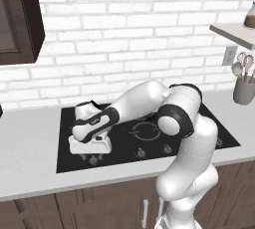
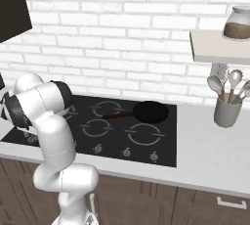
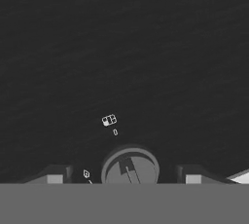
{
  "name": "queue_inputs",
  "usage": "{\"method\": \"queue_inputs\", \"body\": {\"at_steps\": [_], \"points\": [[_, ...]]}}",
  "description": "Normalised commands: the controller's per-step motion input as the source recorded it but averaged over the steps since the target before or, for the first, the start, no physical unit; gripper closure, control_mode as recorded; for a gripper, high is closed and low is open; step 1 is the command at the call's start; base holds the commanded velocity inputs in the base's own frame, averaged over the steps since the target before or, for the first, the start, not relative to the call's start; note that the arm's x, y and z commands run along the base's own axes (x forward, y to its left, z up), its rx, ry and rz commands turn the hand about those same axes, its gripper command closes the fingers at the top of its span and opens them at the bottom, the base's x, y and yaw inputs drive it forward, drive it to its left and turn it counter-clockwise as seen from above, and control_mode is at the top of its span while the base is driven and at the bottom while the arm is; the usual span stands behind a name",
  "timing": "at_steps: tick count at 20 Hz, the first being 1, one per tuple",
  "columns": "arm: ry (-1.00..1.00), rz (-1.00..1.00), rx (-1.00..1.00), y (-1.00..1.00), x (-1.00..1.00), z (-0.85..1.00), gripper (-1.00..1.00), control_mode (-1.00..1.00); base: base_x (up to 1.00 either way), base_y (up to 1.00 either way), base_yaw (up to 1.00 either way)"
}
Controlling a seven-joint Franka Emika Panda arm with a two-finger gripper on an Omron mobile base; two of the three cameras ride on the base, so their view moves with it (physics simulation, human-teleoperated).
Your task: Pick the kettle from the counter and place it on a stove burner. Then turn the burner on.
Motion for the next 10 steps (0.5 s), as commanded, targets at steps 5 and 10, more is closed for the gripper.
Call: {"method": "queue_inputs", "body": {"at_steps": [5, 10], "points": [[0.00, 0.00, 0.00, 0.00, 0.00, 0.00, 1.00, -1.00, 0.00, 0.00, 0.00], [-0.10, 0.25, 0.00, 0.01, -0.33, 0.00, 1.00, -1.00, 0.00, 0.00, 0.00]]}}
